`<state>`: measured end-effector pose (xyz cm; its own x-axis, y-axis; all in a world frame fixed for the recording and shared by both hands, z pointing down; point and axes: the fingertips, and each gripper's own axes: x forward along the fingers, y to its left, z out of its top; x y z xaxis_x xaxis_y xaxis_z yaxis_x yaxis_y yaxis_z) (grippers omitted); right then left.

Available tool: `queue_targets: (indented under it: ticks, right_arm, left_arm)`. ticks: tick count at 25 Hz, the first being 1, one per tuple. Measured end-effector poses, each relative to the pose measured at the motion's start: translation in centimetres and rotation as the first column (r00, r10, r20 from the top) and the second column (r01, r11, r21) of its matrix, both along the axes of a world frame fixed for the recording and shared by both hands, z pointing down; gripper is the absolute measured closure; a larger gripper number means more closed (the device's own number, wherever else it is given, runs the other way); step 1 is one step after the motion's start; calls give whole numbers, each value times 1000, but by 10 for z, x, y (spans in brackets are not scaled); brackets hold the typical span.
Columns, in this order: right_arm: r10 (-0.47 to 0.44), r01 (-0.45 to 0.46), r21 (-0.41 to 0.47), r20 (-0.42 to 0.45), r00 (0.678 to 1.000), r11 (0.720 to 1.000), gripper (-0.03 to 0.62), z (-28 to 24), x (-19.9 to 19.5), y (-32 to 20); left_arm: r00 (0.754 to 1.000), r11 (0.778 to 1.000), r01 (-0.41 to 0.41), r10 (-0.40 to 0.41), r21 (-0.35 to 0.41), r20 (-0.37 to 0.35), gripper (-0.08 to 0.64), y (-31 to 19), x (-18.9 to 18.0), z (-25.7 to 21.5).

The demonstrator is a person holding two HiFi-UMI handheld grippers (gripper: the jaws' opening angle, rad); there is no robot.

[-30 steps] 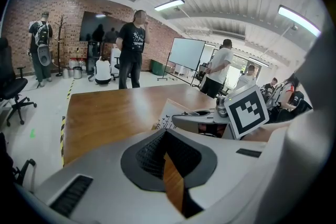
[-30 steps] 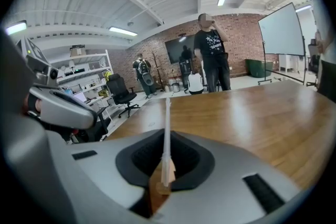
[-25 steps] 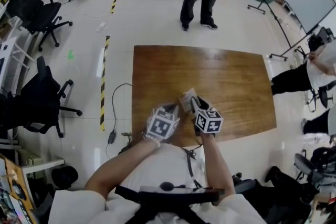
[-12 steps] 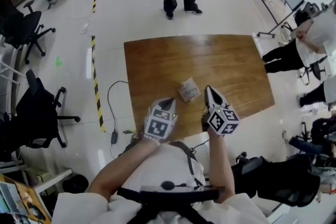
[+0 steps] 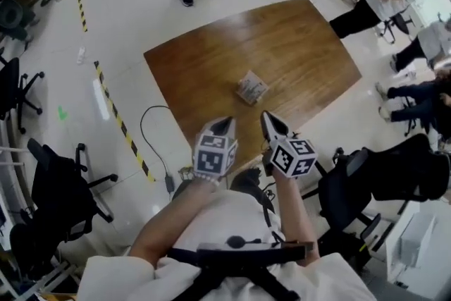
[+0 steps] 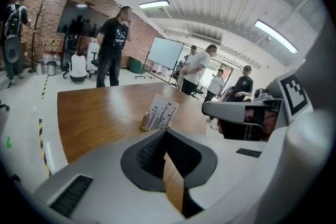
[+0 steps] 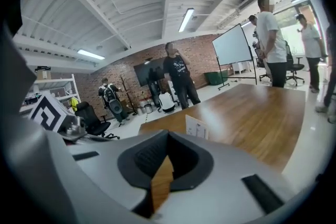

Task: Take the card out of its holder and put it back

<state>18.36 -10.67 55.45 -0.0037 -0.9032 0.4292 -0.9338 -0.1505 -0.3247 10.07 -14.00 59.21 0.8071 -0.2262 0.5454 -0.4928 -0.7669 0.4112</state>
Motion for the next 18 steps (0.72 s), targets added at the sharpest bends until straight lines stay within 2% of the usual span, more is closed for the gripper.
queue_targets:
  ticks: [5, 13, 18]
  right_arm:
    - [71, -71, -10, 23, 997, 997, 592, -3, -6, 22]
    - [81, -82, 10, 30, 996, 997, 592, -11, 6, 55]
    - [87, -90, 34, 77, 993, 995, 592, -16, 17, 84]
  left_arm:
    - [998, 998, -65, 64, 7, 15, 563, 15, 2, -1]
    - [998, 997, -65, 65, 44, -5, 563, 45, 19, -21]
    - [998, 995, -64, 64, 74, 10, 563, 74, 25, -31]
